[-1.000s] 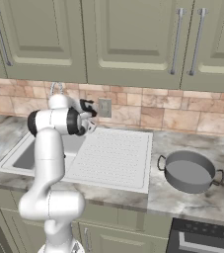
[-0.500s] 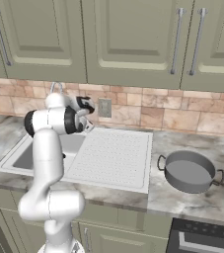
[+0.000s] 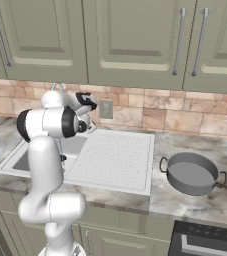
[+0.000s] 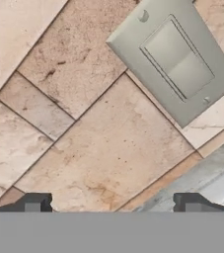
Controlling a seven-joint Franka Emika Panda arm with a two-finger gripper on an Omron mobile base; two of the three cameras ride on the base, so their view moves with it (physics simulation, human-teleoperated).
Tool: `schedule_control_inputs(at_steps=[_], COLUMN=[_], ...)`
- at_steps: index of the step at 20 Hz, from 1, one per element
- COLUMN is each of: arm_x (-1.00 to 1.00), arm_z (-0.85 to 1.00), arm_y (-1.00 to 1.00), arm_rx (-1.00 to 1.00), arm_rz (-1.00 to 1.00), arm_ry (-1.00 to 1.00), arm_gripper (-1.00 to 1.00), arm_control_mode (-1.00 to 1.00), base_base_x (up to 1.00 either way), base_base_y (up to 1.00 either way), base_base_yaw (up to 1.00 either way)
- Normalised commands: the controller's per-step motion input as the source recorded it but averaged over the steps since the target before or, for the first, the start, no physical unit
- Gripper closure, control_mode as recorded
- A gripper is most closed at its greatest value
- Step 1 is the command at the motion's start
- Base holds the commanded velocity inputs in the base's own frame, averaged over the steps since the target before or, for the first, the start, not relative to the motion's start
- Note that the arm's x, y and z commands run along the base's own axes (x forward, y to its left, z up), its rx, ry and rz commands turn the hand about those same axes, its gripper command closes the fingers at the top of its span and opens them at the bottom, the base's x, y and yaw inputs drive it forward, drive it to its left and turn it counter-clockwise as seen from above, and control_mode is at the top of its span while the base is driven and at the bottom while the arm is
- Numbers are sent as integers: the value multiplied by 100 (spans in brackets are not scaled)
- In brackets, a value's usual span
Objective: Dump the sweet potato from the pot into the sink. Then turn on the water and wash the sweet potato. Then turn off the water and put the sweet potato back in the pot.
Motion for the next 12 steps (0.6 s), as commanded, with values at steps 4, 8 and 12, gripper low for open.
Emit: schedule_control_inputs(at_steps=[4,8,12], arm_x=[-47,-16,0], arm_z=[15,-1,-8], arm_y=[-44,-26,-9], arm_rx=[9,6,4], arm_rz=[0,0,0], arm_ry=[3,12,19], arm_gripper=[-100,-100,-100], arm_control_mode=[-100,-100,-100], base_base_x=[0,0,0], base_base_y=[0,0,0], base_base_yaw=[0,0,0])
